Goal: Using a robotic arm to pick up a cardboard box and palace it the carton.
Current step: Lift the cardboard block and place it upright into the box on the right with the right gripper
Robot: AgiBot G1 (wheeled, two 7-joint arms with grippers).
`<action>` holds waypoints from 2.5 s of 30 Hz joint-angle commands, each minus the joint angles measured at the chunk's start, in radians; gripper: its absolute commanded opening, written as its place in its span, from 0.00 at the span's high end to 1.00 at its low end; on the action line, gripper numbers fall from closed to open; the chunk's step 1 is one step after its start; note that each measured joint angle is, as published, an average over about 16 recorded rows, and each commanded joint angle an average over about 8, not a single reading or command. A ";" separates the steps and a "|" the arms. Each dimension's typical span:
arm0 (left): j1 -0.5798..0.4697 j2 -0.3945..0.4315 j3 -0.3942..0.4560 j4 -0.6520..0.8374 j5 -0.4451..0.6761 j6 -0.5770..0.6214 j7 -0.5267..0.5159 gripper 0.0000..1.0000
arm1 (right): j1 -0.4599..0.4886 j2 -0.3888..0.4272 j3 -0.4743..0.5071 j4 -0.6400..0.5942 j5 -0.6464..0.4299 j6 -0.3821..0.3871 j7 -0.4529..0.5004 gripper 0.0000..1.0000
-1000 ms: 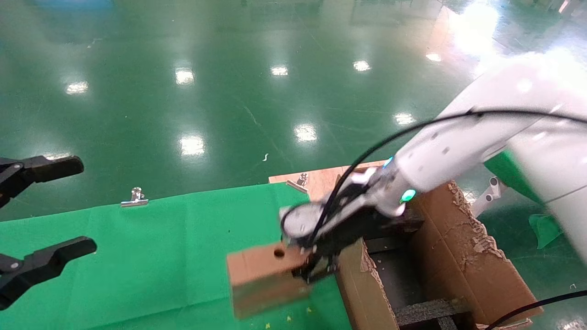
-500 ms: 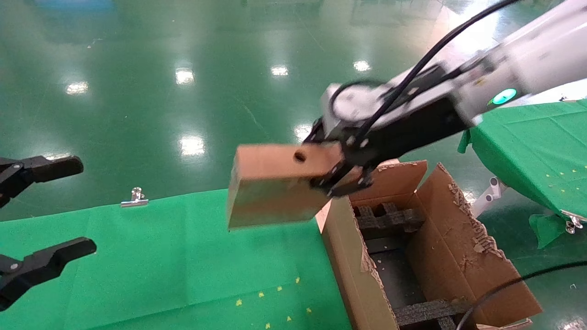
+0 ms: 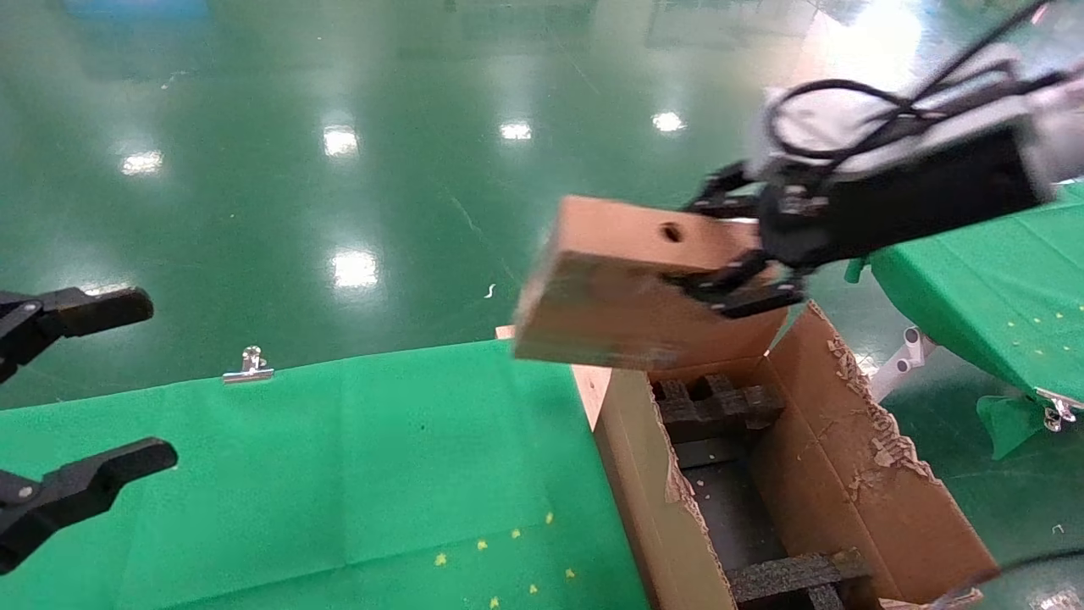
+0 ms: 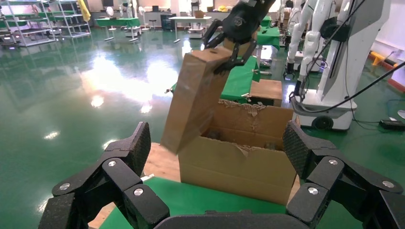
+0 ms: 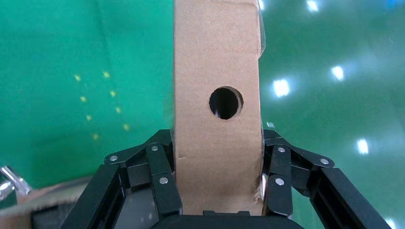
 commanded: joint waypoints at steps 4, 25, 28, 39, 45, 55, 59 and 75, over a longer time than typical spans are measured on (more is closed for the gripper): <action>0.000 0.000 0.000 0.000 0.000 0.000 0.000 0.00 | 0.035 0.095 -0.033 -0.005 -0.022 -0.001 0.004 1.00; 0.000 0.000 0.000 0.000 0.000 0.000 0.000 0.00 | 0.039 0.393 -0.168 0.069 -0.058 0.021 0.082 1.00; 0.000 0.000 0.000 0.000 0.000 0.000 0.000 0.00 | 0.038 0.398 -0.170 0.071 -0.053 0.024 0.085 1.00; 0.000 0.000 0.000 0.000 0.000 0.000 0.000 0.00 | 0.019 0.383 -0.176 0.067 -0.052 0.043 0.105 1.00; 0.000 0.000 0.000 0.000 0.000 0.000 0.000 0.00 | -0.072 0.408 -0.226 0.129 -0.032 0.179 0.276 1.00; 0.000 0.000 0.000 0.000 0.000 0.000 0.000 0.00 | -0.219 0.508 -0.328 0.371 -0.092 0.525 0.726 1.00; 0.000 0.000 0.000 0.000 0.000 0.000 0.000 0.00 | -0.251 0.514 -0.357 0.388 -0.107 0.585 0.857 1.00; 0.000 0.000 0.000 0.000 0.000 0.000 0.000 0.00 | -0.297 0.490 -0.403 0.394 -0.234 0.696 1.126 1.00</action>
